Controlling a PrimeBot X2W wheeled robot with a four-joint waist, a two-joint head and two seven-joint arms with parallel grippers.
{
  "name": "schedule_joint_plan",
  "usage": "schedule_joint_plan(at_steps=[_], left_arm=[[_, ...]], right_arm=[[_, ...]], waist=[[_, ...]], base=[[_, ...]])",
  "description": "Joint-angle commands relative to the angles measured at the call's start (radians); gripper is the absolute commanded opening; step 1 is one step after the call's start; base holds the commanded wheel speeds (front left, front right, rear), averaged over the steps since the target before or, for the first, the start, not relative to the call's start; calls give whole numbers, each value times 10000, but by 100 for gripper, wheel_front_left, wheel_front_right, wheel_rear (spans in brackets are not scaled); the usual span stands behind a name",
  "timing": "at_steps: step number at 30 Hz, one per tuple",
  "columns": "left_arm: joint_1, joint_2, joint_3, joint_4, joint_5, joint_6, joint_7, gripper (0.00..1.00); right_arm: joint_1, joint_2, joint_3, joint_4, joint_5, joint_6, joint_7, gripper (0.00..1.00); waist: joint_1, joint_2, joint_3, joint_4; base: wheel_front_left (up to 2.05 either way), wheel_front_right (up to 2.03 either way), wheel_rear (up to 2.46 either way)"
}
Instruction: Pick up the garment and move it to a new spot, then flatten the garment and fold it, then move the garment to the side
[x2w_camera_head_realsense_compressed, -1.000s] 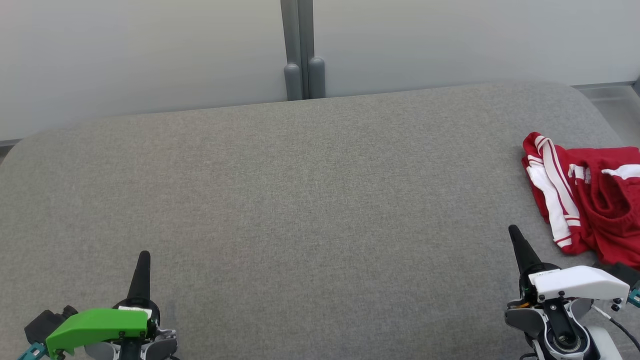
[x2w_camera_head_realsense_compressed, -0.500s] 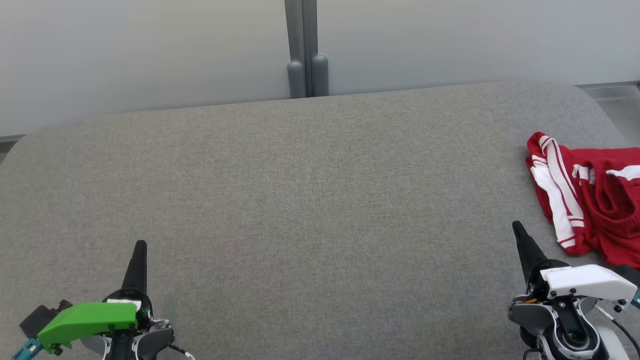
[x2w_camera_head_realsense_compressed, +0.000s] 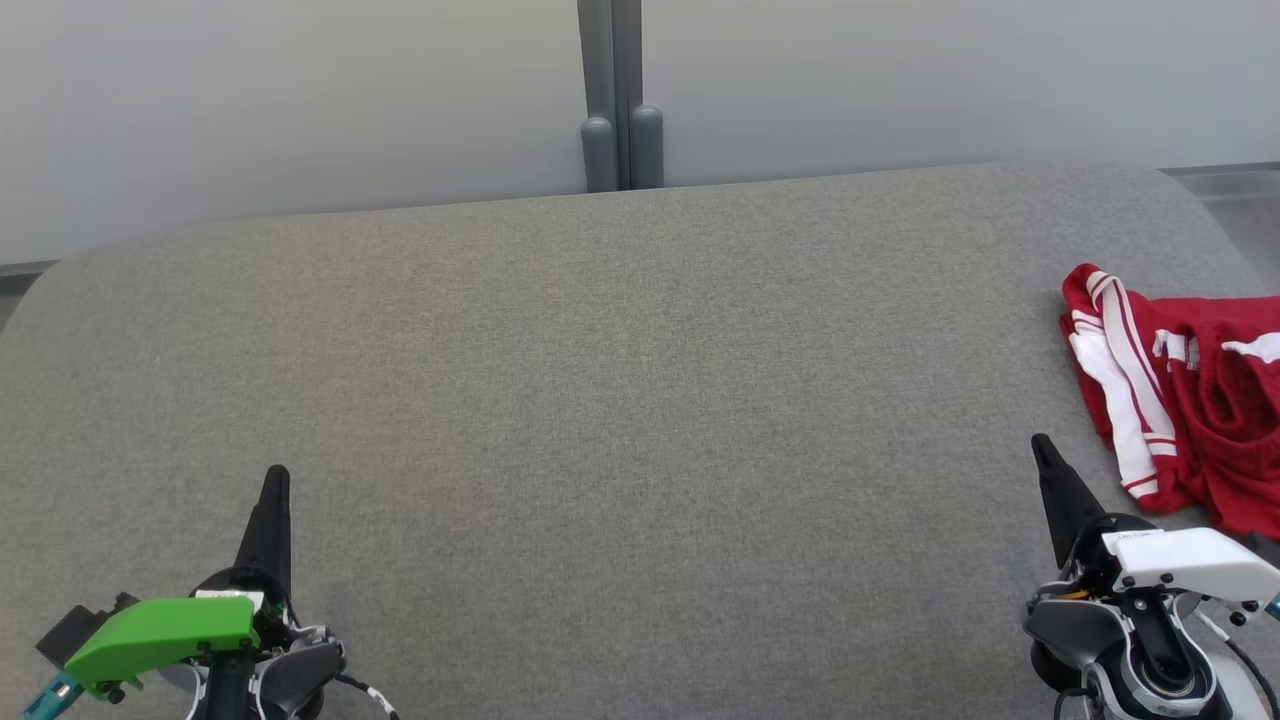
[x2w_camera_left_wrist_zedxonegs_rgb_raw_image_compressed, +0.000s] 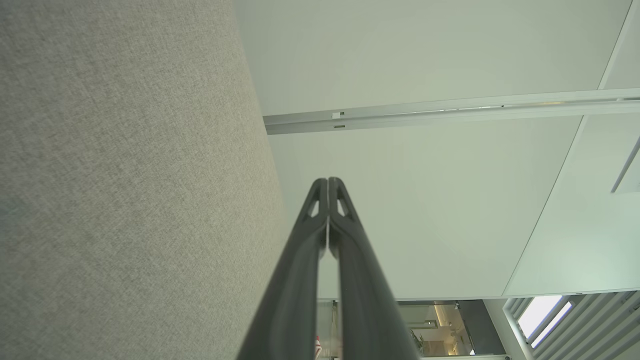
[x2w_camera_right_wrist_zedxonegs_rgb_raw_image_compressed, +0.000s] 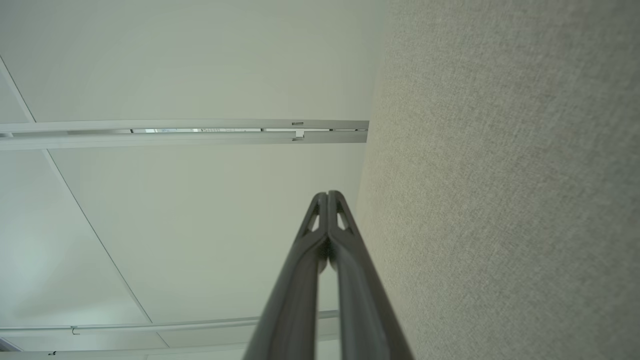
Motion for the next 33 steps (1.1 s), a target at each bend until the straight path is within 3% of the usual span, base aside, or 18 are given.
schedule_joint_plan(at_steps=[1,33], left_arm=[[-155,71,49,-59,-187,-80,63,0],[-181,73,86,-108,-515,-91,149,0]], right_arm=[[96,-45,-55,-78,221,4,79,0],[111,-45,-107,-121,589,4,178,0]], waist=[[-1,-1,5,8],[-1,-1,30,46]], base=[[0,0,0],[0,0,0]])
